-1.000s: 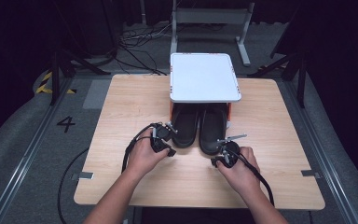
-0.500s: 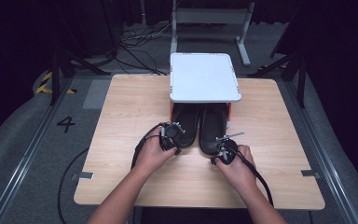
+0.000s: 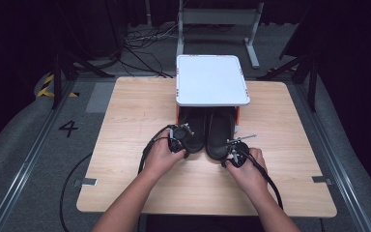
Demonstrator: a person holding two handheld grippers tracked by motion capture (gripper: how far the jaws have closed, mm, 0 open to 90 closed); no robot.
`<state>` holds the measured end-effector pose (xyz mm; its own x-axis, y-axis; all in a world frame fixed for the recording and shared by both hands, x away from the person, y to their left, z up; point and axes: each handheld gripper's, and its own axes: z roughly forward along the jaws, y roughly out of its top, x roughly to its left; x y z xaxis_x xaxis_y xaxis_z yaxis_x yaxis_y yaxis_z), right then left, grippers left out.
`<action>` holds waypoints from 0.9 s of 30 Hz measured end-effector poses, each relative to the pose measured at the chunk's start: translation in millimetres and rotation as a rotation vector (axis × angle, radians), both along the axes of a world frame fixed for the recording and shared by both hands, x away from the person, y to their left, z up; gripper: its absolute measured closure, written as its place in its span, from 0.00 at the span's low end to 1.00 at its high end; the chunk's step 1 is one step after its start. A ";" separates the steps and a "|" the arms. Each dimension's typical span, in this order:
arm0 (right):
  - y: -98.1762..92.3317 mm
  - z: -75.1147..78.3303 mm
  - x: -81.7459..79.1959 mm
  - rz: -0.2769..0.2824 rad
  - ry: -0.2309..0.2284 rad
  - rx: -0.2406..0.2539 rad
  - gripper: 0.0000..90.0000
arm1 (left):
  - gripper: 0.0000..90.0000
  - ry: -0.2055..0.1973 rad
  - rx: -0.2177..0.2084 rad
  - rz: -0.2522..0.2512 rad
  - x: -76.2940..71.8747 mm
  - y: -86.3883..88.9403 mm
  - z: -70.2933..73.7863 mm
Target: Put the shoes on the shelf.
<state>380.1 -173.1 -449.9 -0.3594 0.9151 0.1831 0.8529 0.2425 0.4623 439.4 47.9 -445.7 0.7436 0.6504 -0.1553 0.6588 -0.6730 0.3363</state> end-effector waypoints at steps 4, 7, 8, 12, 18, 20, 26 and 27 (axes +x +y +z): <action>-6.5 4.5 0.0 -0.011 -0.023 0.015 0.92 | 0.82 -0.006 -0.019 -0.020 3.1 -12.0 -1.0; -7.3 4.8 -0.5 -0.009 -0.024 0.013 0.91 | 0.82 -0.005 0.000 -0.022 3.1 -14.0 -0.1; -7.1 4.5 -1.5 -0.004 -0.027 0.018 0.91 | 0.82 -0.002 -0.008 -0.022 3.1 -13.4 -0.4; -6.0 6.1 -1.0 0.003 -0.023 0.040 0.91 | 0.81 0.019 -0.026 -0.014 1.3 -8.6 2.6; -3.7 4.0 11.0 -0.011 0.007 0.017 0.93 | 0.78 0.020 -0.013 -0.032 -3.0 -17.5 4.7; -3.7 5.2 13.4 -0.012 -0.005 0.024 0.93 | 0.78 0.023 -0.006 -0.017 -2.4 -19.3 4.4; 2.9 11.4 34.2 -0.003 0.032 0.006 0.93 | 0.78 0.035 0.008 0.000 -1.1 -31.7 1.3; 4.2 11.3 36.8 0.001 0.038 -0.007 0.93 | 0.78 0.046 0.004 -0.017 -2.8 -34.1 1.4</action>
<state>416.9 -168.8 -438.6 -0.3530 0.9161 0.1902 0.8697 0.2463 0.4277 436.7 13.7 -444.3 0.7465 0.6384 -0.1874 0.6621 -0.6852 0.3034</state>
